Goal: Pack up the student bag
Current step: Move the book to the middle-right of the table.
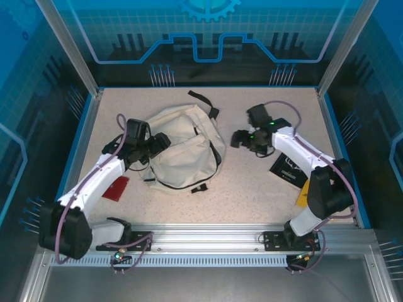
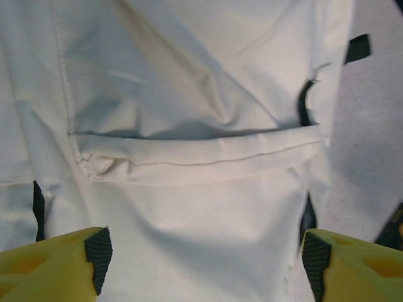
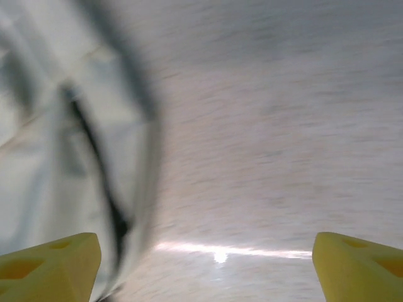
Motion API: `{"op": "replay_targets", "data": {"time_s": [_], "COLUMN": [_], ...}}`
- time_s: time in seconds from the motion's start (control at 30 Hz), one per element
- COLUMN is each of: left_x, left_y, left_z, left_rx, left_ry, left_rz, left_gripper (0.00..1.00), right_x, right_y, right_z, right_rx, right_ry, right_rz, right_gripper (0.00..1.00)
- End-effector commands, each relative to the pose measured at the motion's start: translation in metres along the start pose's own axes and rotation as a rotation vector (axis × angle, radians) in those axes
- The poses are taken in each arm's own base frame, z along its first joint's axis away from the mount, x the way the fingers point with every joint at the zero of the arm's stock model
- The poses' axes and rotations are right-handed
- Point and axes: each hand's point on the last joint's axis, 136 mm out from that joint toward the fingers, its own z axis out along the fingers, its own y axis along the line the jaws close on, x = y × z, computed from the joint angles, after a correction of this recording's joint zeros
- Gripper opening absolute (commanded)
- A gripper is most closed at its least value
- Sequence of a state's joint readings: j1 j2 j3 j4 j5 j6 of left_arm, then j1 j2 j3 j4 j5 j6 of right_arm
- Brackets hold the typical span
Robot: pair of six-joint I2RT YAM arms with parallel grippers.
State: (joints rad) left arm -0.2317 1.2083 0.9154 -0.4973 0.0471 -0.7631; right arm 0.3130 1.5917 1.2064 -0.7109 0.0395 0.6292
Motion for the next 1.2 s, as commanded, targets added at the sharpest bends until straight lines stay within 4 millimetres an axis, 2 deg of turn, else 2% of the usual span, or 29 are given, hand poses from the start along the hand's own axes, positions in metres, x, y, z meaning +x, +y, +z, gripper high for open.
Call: {"op": "replay_targets", "data": {"time_s": [0.0, 0.13, 0.23, 0.4, 0.57, 0.77, 0.87, 1.17], "left_x": [0.006, 0.008, 0.013, 0.017, 0.017, 0.016, 0.016, 0.019], "left_y": [-0.005, 0.002, 0.007, 0.01, 0.01, 0.005, 0.003, -0.007], "left_z": [-0.021, -0.027, -0.025, -0.023, -0.023, -0.024, -0.023, -0.018], "left_rx": [0.024, -0.006, -0.019, -0.017, -0.019, -0.003, 0.012, 0.057], "left_ry": [0.027, 0.026, 0.043, 0.057, 0.055, 0.056, 0.059, 0.083], "left_rz": [0.067, 0.103, 0.109, 0.112, 0.107, 0.103, 0.098, 0.074], "left_gripper": [0.87, 0.96, 0.99, 0.99, 0.99, 0.99, 0.99, 0.99], "right_x": [0.013, 0.01, 0.009, 0.012, 0.021, 0.038, 0.049, 0.082], "right_y": [-0.065, -0.108, -0.126, -0.142, -0.15, -0.138, -0.124, -0.049], "right_z": [0.007, 0.008, 0.013, 0.026, 0.034, 0.051, 0.057, 0.059], "right_rx": [0.203, 0.311, 0.364, 0.406, 0.439, 0.354, 0.298, 0.171], "right_ry": [0.058, 0.067, 0.083, 0.131, 0.162, 0.217, 0.254, 0.307], "right_rz": [0.025, 0.102, 0.133, 0.161, 0.184, 0.205, 0.2, 0.065], "right_gripper": [0.89, 0.88, 0.85, 0.73, 0.62, 0.51, 0.47, 0.46]}}
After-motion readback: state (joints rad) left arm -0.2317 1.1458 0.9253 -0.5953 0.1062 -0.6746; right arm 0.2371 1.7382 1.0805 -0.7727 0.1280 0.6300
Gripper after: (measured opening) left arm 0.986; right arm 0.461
